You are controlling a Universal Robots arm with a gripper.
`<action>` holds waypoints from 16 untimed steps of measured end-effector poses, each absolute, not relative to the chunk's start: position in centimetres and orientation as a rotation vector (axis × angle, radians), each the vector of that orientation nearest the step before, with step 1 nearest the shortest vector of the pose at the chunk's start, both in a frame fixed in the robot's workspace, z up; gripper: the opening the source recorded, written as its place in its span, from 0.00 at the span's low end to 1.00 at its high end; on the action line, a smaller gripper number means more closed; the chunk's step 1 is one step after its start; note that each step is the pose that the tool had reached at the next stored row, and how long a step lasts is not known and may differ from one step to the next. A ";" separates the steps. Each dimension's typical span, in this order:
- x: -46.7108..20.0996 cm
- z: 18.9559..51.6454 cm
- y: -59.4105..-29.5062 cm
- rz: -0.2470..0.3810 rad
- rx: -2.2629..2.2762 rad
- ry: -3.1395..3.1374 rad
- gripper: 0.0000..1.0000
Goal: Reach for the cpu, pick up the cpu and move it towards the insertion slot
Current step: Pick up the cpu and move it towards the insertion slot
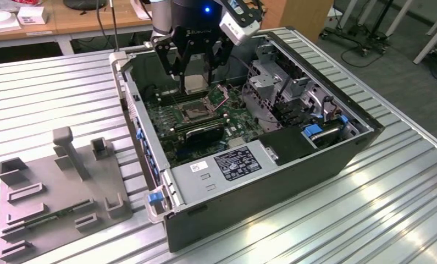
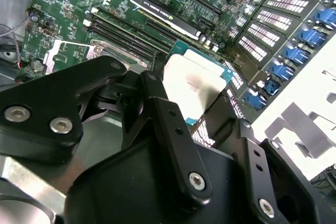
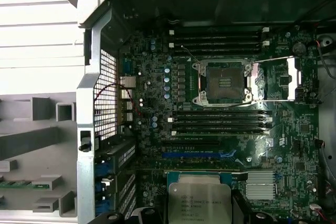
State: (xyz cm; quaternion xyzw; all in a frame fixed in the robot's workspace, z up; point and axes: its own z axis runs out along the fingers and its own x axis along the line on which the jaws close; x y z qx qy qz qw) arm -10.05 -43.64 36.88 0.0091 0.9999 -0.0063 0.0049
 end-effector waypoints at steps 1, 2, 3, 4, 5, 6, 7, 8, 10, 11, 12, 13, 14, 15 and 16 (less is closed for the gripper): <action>-10.0 36.9 -43.6 -0.020 0.028 3.132 0.55; -9.9 36.8 -43.5 -0.020 0.028 3.132 0.55; -9.7 36.8 -43.4 -0.020 0.028 3.132 0.55; -9.5 36.7 -43.3 -0.019 0.028 3.132 0.55; -9.4 36.7 -43.2 -0.019 0.027 3.132 0.55; -9.2 36.6 -43.1 -0.018 0.026 3.132 0.55; -9.1 36.5 -42.9 -0.018 0.026 3.132 0.55; -9.0 36.5 -42.8 -0.017 0.026 3.132 0.55; -8.9 36.4 -42.5 -0.017 0.024 3.132 0.55; -8.8 36.3 -42.3 -0.016 0.023 3.132 0.55; -8.8 36.2 -42.1 -0.016 0.022 3.132 0.55; -8.7 36.2 -42.0 -0.016 0.021 3.132 0.55; -8.7 36.2 -41.8 -0.015 0.020 3.132 0.55; -8.7 36.1 -41.6 -0.013 0.019 3.132 0.55; -8.7 36.1 -41.5 -0.010 0.018 3.132 0.55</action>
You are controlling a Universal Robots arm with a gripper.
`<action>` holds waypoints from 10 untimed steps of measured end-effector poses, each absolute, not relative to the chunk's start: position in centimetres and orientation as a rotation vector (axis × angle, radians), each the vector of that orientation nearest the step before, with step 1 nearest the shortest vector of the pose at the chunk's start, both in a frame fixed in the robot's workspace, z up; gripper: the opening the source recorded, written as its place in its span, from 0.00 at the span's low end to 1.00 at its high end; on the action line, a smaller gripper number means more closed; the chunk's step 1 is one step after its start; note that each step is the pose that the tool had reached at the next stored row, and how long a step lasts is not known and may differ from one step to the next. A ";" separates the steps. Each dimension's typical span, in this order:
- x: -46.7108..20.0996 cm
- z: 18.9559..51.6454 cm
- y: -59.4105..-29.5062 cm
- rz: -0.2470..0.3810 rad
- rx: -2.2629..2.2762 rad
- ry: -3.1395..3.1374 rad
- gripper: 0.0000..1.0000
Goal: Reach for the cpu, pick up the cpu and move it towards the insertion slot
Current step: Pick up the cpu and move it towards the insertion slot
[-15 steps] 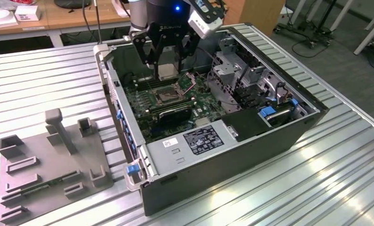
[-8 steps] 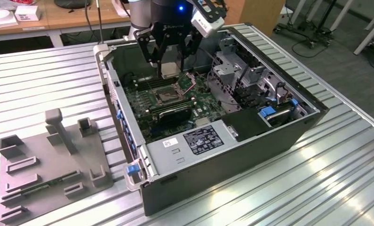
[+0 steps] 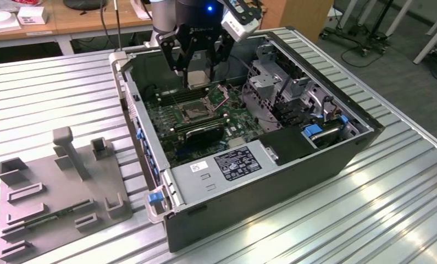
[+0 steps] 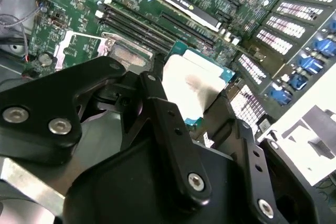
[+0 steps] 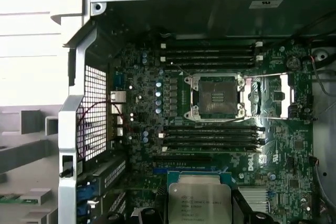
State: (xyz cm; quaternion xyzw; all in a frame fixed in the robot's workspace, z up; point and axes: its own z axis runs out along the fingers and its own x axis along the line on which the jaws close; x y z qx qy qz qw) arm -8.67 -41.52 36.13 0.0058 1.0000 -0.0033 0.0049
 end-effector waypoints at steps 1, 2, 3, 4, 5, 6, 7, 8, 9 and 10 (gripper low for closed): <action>-8.6 36.1 -41.5 0.000 0.017 3.132 0.55; -8.6 36.1 -41.4 0.034 0.015 3.132 0.55; -8.6 36.1 -41.4 0.058 0.015 3.131 0.55; -8.6 36.1 -41.4 0.073 0.014 3.131 0.55; -8.5 36.1 -41.3 0.078 0.013 3.131 0.55; -8.5 36.1 -41.2 0.078 0.013 3.131 0.55; -8.4 36.0 -41.1 0.078 0.013 3.131 0.55; -8.3 36.0 -41.1 0.078 0.013 3.131 0.55; -8.2 36.0 -41.0 0.078 0.013 3.131 0.55; -8.1 36.0 -40.8 0.078 0.013 3.131 0.55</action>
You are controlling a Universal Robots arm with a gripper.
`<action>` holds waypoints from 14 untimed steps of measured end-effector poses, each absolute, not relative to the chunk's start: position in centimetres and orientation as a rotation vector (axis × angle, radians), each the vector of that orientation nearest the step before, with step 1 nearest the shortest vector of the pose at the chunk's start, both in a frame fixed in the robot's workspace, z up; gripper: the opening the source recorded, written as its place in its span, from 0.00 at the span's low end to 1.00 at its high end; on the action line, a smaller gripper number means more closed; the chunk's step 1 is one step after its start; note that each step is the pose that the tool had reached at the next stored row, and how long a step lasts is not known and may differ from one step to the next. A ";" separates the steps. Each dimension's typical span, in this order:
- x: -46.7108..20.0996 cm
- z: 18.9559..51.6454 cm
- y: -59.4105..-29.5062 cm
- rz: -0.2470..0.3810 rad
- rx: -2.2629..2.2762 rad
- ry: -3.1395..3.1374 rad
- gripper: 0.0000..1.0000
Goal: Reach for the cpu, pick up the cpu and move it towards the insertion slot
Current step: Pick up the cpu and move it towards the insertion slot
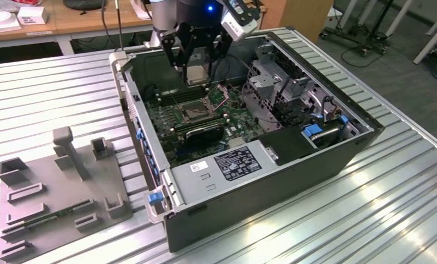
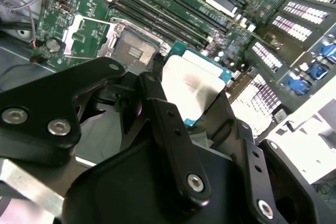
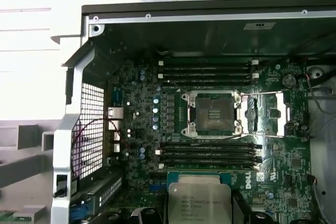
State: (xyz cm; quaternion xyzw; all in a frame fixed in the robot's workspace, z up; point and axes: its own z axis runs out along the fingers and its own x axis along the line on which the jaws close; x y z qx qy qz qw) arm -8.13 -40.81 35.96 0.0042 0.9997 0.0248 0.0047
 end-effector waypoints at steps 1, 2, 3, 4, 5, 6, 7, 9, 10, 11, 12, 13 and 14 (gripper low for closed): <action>-8.0 35.9 -40.7 0.078 0.013 3.131 0.55; -7.9 35.9 -40.5 0.078 0.013 3.131 0.55; -7.8 35.9 -40.3 0.078 0.013 3.131 0.55; -7.7 35.8 -40.1 0.078 0.013 3.131 0.55; -7.6 35.8 -40.0 0.078 0.013 3.131 0.55; -7.5 35.8 -39.8 0.078 0.012 3.131 0.55; -7.4 35.8 -39.7 0.078 0.012 3.131 0.55; -7.3 35.7 -39.3 0.078 0.012 3.131 0.55; -7.2 35.7 -39.1 0.078 0.012 3.131 0.55; -7.1 35.7 -38.9 0.078 0.011 3.131 0.55; -7.0 35.6 -38.8 0.078 0.011 3.131 0.55; -7.0 35.6 -38.6 0.078 0.011 3.131 0.55; -6.9 35.6 -38.4 0.078 0.011 3.131 0.55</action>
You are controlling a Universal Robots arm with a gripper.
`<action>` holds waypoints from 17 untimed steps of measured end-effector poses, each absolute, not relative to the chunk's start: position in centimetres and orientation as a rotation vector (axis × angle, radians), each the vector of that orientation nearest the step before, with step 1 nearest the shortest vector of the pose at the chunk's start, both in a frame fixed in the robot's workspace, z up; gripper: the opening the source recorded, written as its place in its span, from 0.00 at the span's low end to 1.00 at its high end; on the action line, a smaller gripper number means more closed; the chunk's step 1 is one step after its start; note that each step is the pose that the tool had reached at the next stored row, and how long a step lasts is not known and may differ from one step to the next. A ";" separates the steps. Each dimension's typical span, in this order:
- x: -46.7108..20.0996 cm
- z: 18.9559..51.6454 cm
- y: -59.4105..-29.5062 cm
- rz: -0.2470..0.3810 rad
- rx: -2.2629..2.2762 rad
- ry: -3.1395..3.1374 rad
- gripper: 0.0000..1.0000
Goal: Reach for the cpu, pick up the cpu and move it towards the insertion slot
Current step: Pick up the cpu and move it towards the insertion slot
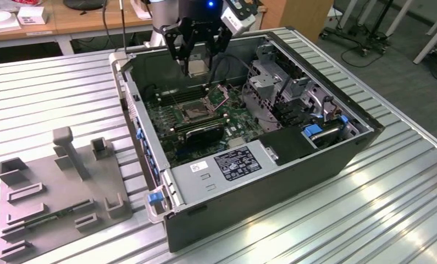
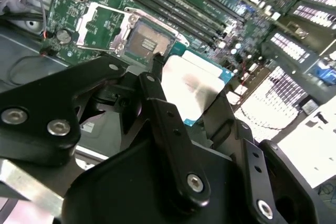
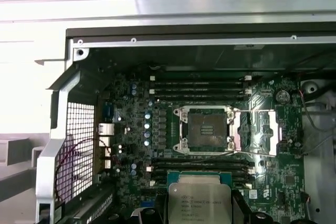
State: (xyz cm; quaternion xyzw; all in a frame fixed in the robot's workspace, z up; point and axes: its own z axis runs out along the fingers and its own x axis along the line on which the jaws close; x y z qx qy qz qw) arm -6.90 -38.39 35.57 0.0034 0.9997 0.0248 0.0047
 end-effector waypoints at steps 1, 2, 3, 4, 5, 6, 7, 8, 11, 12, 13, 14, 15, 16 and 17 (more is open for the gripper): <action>-6.8 35.5 -38.2 0.078 0.010 3.131 0.55; -6.7 35.5 -38.0 0.078 0.010 3.131 0.55; -6.6 35.5 -37.7 0.078 0.010 3.131 0.55; -6.6 35.4 -37.5 0.078 0.010 3.131 0.55; -6.5 35.4 -37.3 0.078 0.010 3.131 0.55; -6.3 35.3 -37.1 0.078 0.010 3.131 0.55; -6.2 35.3 -36.9 0.078 0.010 3.131 0.55; -6.0 35.2 -36.7 0.078 0.010 3.131 0.55; -5.7 35.0 -36.1 0.078 0.010 3.131 0.55; -5.6 34.9 -35.9 0.078 0.010 3.131 0.55; -5.5 34.8 -35.7 0.078 0.010 3.131 0.55; -5.4 34.7 -35.5 0.078 0.010 3.131 0.55; -5.3 34.6 -35.2 0.078 0.010 3.131 0.55; -5.3 34.6 -35.0 0.078 0.010 3.131 0.55; -5.2 34.5 -34.8 0.078 0.010 3.131 0.55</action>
